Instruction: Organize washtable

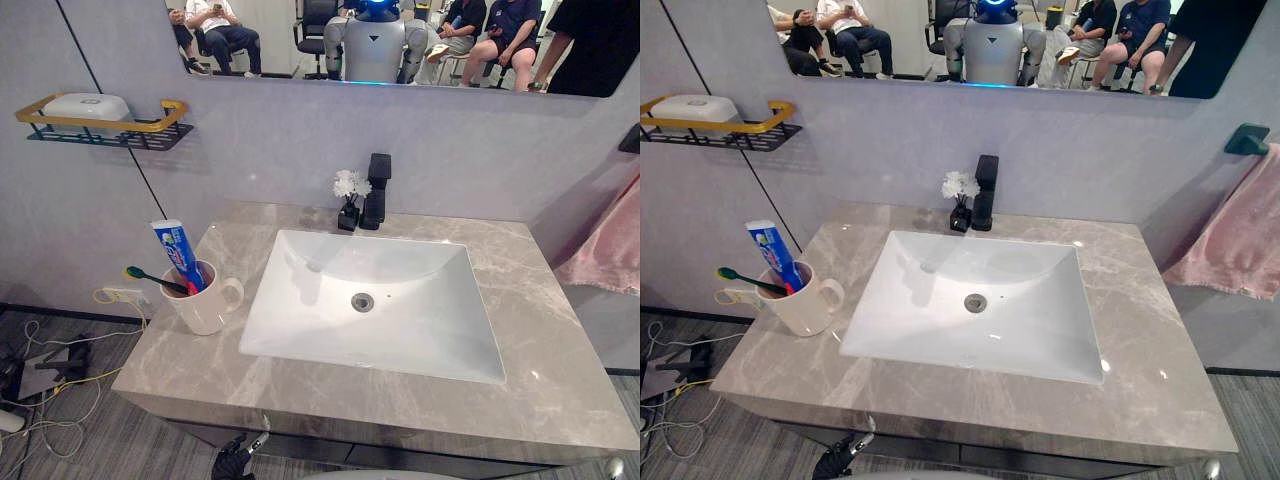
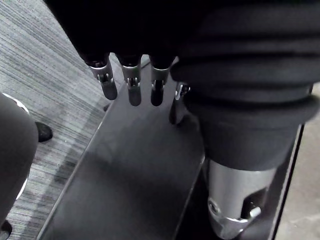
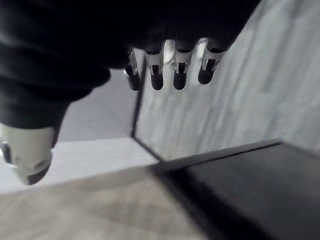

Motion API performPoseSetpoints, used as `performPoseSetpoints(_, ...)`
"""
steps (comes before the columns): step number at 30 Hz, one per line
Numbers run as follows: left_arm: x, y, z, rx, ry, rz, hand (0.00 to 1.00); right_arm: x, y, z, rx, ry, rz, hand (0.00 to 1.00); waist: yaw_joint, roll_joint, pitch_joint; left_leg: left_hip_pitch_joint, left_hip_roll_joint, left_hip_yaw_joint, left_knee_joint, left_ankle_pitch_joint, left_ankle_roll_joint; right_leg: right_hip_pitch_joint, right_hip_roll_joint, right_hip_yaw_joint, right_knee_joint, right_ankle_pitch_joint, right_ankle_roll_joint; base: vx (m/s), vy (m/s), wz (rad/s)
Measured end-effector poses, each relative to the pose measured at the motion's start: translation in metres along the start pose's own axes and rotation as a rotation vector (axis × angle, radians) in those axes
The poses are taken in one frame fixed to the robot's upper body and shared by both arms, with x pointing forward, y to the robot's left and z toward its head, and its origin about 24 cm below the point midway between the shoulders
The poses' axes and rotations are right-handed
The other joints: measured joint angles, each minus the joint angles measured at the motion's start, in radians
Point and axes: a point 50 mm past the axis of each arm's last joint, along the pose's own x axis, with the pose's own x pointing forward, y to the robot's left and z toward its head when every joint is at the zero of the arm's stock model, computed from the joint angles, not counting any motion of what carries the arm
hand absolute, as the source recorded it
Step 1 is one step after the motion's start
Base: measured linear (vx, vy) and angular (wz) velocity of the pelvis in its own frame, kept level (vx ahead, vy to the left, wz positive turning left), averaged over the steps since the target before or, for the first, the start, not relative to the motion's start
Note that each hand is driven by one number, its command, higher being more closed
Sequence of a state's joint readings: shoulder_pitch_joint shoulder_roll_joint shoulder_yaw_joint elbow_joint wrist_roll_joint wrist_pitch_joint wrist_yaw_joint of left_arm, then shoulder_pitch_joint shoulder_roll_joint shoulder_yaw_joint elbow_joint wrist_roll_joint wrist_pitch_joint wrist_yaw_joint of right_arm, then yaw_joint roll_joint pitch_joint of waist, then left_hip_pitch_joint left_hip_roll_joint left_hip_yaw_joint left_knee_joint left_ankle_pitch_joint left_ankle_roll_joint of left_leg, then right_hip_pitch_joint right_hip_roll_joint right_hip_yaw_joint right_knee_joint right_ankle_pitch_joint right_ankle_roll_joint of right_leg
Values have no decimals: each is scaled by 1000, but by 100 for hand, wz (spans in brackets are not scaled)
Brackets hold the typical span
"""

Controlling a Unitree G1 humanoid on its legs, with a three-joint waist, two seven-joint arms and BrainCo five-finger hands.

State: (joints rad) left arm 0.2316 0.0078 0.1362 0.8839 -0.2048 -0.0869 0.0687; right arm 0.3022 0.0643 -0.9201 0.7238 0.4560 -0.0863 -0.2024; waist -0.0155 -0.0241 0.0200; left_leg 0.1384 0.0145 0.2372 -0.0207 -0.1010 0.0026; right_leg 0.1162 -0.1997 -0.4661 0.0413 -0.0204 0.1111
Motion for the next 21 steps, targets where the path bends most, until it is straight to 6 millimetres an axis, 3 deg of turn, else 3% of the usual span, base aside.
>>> performPoseSetpoints(8,2,-1,0,-38,17,23,0,-4,14,-14,14,55,59,0,25,0,1,33,1,10,-16,10,-3,19,3,1,-1,4,6,11,0,-3)
performPoseSetpoints(13,2,0,-1,-45,19,25,0,-13,28,-46,-150,180,170,0,31,-1,1,43,0,10,-18,12,-5,27,4,1,-2,3,7,0,0,0)
performPoseSetpoints(21,2,0,-1,25,8,1,0,-26,40,-77,-398,290,330,0,31,0,3,50,-10,-24,-52,36,-6,28,7,-21,-11,-1,20,2,-13,9)
